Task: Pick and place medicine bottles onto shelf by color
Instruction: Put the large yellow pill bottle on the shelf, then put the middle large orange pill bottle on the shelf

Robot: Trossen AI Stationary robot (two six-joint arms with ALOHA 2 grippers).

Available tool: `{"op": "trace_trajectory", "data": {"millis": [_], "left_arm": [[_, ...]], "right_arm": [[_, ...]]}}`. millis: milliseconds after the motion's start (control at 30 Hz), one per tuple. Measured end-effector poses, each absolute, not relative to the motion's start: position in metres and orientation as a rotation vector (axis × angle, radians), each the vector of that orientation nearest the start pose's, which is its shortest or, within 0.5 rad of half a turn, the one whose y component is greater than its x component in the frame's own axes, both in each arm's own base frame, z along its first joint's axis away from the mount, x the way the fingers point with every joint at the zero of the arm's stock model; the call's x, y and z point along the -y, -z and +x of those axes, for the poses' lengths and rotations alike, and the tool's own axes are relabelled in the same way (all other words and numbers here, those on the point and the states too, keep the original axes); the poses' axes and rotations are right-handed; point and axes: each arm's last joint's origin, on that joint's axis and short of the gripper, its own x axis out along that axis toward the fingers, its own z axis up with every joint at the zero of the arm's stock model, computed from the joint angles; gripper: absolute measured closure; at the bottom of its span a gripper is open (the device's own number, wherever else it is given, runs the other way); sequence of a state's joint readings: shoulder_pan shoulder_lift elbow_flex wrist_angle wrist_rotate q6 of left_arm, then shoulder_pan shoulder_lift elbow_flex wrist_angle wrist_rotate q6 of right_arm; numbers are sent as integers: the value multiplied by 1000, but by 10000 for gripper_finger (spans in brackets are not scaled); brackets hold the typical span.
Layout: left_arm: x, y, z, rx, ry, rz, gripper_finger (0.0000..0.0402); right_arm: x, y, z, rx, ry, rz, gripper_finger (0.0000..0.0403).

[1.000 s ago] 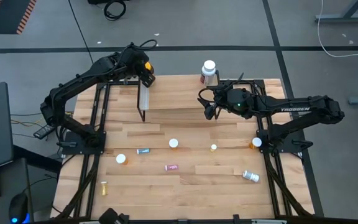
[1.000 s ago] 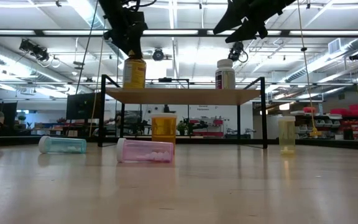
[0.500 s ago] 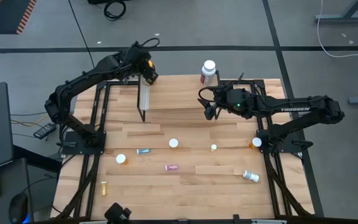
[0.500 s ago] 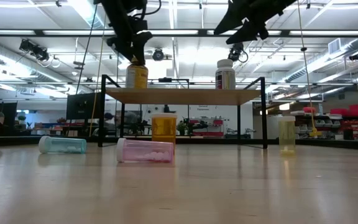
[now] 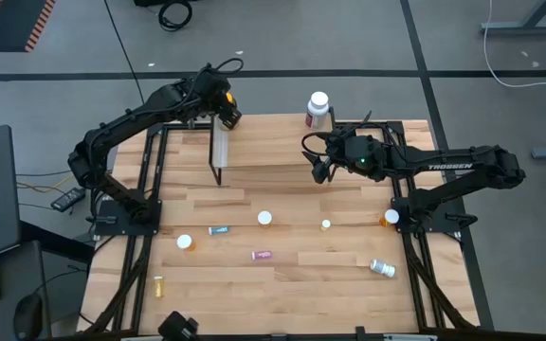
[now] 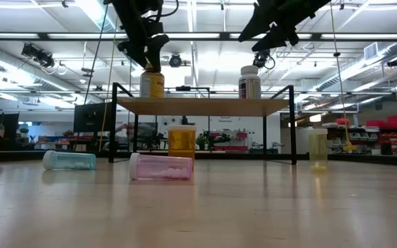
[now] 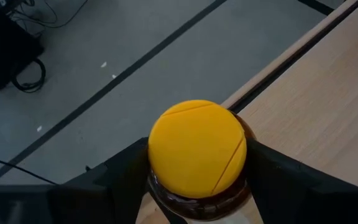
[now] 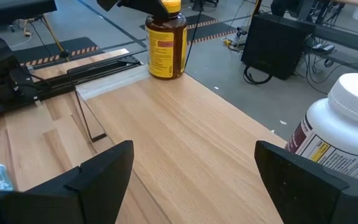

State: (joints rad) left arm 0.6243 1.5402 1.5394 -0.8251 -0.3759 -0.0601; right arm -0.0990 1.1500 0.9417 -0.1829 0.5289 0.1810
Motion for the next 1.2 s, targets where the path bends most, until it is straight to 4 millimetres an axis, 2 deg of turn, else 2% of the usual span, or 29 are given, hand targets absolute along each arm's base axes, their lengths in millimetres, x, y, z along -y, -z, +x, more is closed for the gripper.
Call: {"op": "trace_trajectory", "data": {"millis": [300, 533, 667, 900, 1200], "left_arm": [[-196, -361, 254, -831, -965, -138, 106], [-193, -386, 254, -786, -950, -106, 89], [-187, -394, 254, -793, -938, -98, 88], [-166, -406, 256, -821, -872, -64, 88], [-119, -423, 251, -742, -751, -2, 88]], "right_arm": [[39, -317, 247, -331, 653, 88, 58], [39, -317, 247, -331, 654, 88, 58], [39, -317, 247, -329, 655, 90, 58], [39, -318, 248, -306, 659, 119, 58], [38, -318, 248, -312, 654, 104, 58]]}}
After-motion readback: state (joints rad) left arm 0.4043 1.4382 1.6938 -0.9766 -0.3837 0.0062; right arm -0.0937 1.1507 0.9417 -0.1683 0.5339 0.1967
